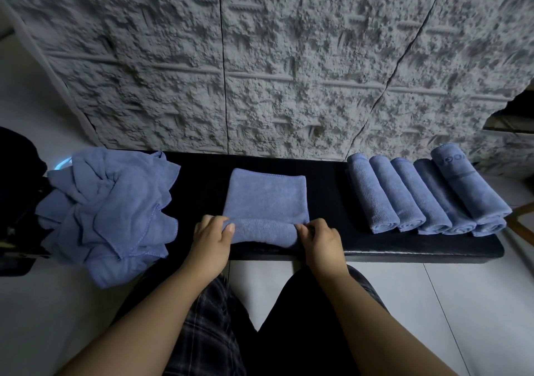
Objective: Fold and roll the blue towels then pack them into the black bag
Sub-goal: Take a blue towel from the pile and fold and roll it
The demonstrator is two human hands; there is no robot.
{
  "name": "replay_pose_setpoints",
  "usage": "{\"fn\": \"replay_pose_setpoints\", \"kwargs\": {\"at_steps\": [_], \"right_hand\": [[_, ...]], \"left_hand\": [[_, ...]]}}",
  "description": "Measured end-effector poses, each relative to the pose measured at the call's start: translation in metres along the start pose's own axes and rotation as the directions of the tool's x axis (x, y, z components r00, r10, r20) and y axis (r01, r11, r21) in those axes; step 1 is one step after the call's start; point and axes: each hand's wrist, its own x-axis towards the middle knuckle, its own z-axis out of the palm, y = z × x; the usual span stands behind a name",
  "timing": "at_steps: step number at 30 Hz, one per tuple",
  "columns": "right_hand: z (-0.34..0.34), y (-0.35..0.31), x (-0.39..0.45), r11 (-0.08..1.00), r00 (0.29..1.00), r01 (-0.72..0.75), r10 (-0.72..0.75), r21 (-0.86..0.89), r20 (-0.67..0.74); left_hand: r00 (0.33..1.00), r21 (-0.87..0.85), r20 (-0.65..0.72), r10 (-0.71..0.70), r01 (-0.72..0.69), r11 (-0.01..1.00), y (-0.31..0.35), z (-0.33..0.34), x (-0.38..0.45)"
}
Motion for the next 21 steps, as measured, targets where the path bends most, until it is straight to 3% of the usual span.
{"fn": "replay_pose_setpoints", "kwargs": {"at_steps": [2,4,6,9,13,17,21], "right_hand": [[-0.002,0.002,0.001,0.994,0.984,0.073,-0.086,-0.081,-0.158],[-0.006,0.0,-0.003,0.972,0.948,0.2,-0.223,-0.119,-0.226],[-0.006,-0.004,-0.007,0.927,0.911,0.35,-0.37,-0.134,-0.183],[-0.004,-0.007,-0.009,0.853,0.853,0.479,-0.508,-0.208,-0.12],[-0.001,-0.001,-0.012,0.863,0.879,0.458,-0.475,-0.212,-0.039],[0.004,0.004,-0.012,0.844,0.881,0.459,-0.472,-0.276,0.021],[0.002,0.003,-0.004,0.884,0.904,0.419,-0.427,-0.207,0.007]], "left_hand": [[0.999,0.022,-0.005,-0.046,0.046,0.999,0.0,0.002,0.003],[0.997,0.034,-0.055,-0.047,0.048,0.998,0.002,0.003,0.004],[0.981,0.027,-0.191,0.03,-0.026,0.999,0.005,0.001,0.002],[0.916,0.221,-0.303,0.262,-0.2,0.955,0.007,-0.001,0.002],[0.877,0.396,-0.196,0.438,-0.338,0.854,0.005,0.0,0.002],[0.914,0.342,-0.109,0.391,-0.334,0.878,-0.004,0.0,-0.002],[0.93,0.342,-0.029,0.365,-0.334,0.878,-0.007,-0.001,0.002]]}}
